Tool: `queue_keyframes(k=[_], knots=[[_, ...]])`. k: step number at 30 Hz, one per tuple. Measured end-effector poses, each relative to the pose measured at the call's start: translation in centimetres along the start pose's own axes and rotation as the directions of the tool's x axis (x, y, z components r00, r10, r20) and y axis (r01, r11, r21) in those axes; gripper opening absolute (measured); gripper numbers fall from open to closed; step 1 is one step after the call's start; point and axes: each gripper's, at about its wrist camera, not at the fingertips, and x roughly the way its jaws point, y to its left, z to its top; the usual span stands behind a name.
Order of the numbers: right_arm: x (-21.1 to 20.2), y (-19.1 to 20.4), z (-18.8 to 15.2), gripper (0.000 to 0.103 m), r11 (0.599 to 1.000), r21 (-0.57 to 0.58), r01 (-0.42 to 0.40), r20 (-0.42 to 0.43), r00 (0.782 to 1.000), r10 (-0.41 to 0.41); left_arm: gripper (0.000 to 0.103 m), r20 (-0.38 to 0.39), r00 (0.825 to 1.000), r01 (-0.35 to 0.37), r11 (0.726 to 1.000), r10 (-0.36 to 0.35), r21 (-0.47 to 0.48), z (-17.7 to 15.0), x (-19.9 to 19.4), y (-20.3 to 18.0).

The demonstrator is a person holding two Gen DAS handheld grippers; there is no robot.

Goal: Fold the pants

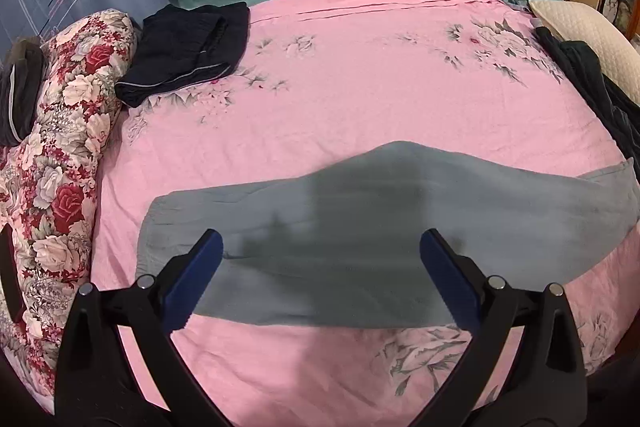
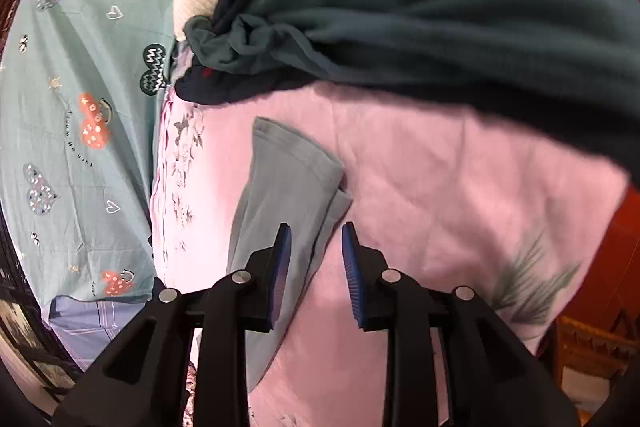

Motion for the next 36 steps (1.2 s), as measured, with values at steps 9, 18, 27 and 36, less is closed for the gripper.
queue_keyframes(k=[9,18,27,36], knots=[[1.2,1.2,0.6,0.011,0.997,-0.027,0.066,0.067,0.996,-0.064,0.1,0.003,1.0,0.001,1.0,-0.001,0.002,-0.4,-0.5,0.3],[-0.5,-0.1,1.6,0.011,0.995,-0.068,0.066,0.083,0.995,-0.06,0.1,-0.038,0.999,-0.016,0.998,0.014,-0.053,-1.2,0.7,1.4],[-0.4,-0.5,0.2,0.049,1.0,0.015,-0.005,0.022,1.0,0.004,0.1,-0.038,0.999,0.009,1.0,-0.01,-0.021,-1.0,0.7,0.1],[2.4,1.3,0.5,0.021,0.999,-0.002,0.05,0.032,0.998,-0.05,0.1,-0.021,1.0,-0.003,1.0,0.003,-0.013,-1.1,0.0,0.0]])
